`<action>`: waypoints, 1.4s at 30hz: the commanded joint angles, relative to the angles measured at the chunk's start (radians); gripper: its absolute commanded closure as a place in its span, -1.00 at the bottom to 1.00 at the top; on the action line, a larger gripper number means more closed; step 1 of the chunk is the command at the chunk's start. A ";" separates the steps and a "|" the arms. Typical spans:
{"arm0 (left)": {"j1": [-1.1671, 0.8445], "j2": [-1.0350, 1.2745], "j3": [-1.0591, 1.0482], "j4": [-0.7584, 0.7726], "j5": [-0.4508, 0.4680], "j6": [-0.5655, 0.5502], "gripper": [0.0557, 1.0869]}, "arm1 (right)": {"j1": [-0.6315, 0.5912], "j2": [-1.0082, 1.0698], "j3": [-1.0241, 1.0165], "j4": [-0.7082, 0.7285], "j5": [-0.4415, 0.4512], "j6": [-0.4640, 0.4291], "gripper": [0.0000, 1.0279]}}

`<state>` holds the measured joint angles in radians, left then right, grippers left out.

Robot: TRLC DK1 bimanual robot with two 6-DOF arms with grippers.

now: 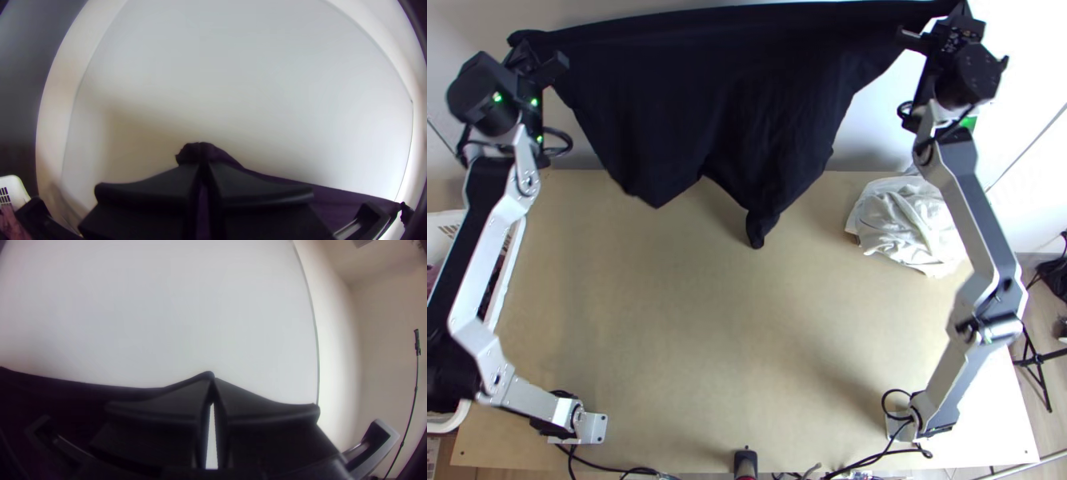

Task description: Fold the t-shirt

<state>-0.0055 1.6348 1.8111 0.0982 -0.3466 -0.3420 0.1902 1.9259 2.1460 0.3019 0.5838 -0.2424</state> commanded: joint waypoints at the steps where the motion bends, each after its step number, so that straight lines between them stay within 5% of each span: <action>1: 0.016 0.152 0.152 0.031 -0.046 -0.009 0.92 | -0.028 0.183 0.190 0.103 0.008 -0.095 0.95; 10: 0.029 0.249 0.225 0.072 -0.155 0.015 0.92 | -0.058 0.214 0.210 0.290 0.090 -0.202 0.95; 22: 0.009 0.080 -0.210 0.072 -0.117 0.021 0.92 | -0.071 0.093 -0.181 0.289 0.159 -0.267 0.95; 26: 0.021 0.008 -0.271 -0.132 0.043 0.021 0.92 | -0.028 -0.001 -0.388 0.244 0.145 -0.299 0.95; 33: 0.067 -0.132 -0.295 -0.468 0.294 0.041 0.92 | 0.098 -0.289 -0.847 0.143 -0.035 -0.311 0.95; 42: 0.151 -0.213 -0.299 -0.887 0.600 0.149 0.92 | 0.229 -0.628 -1.154 -0.253 -0.170 -0.224 0.95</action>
<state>0.1032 1.4845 1.5280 -0.4889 0.0376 -0.2646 0.3363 1.5249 1.2350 0.2939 0.5255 -0.5266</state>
